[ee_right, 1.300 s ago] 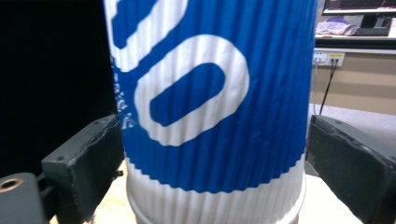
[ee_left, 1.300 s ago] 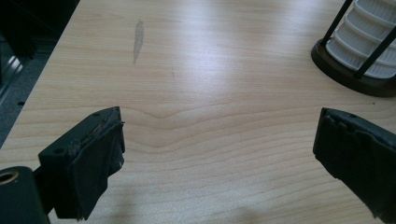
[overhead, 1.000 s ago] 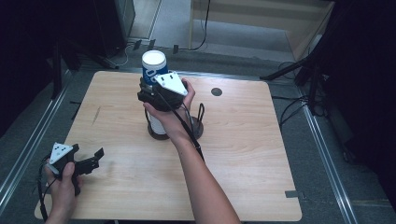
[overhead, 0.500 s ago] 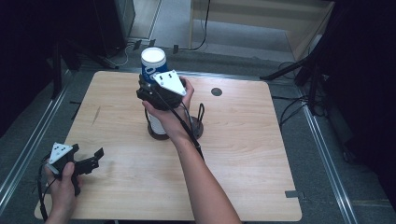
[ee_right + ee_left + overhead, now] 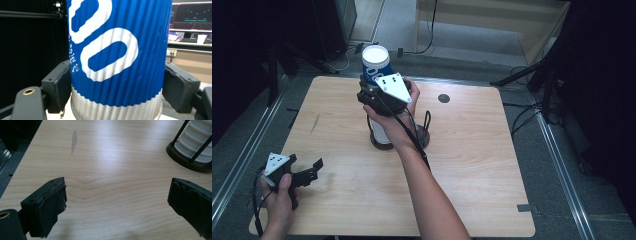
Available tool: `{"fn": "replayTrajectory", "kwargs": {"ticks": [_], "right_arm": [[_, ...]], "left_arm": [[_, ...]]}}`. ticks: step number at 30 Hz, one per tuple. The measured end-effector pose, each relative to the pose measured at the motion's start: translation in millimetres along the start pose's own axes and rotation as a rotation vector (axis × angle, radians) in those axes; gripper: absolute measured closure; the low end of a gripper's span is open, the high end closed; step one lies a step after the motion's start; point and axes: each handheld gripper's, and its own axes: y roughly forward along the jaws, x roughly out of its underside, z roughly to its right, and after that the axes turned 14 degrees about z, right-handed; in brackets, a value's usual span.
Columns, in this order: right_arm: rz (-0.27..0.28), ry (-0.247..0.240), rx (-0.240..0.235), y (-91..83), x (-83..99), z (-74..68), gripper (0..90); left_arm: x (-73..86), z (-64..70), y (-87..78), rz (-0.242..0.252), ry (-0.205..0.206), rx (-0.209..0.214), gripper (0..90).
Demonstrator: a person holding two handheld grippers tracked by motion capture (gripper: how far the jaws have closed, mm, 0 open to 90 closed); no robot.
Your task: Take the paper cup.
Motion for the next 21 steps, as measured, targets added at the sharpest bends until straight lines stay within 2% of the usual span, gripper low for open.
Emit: {"fn": "replayTrajectory", "kwargs": {"ticks": [21], "right_arm": [[0.042, -0.028, -0.007, 5.0, -23.0, -2.2, 19.1]], "left_arm": [[0.0, 0.1, 0.1, 0.001, -0.004, -0.001, 2.8]]}}
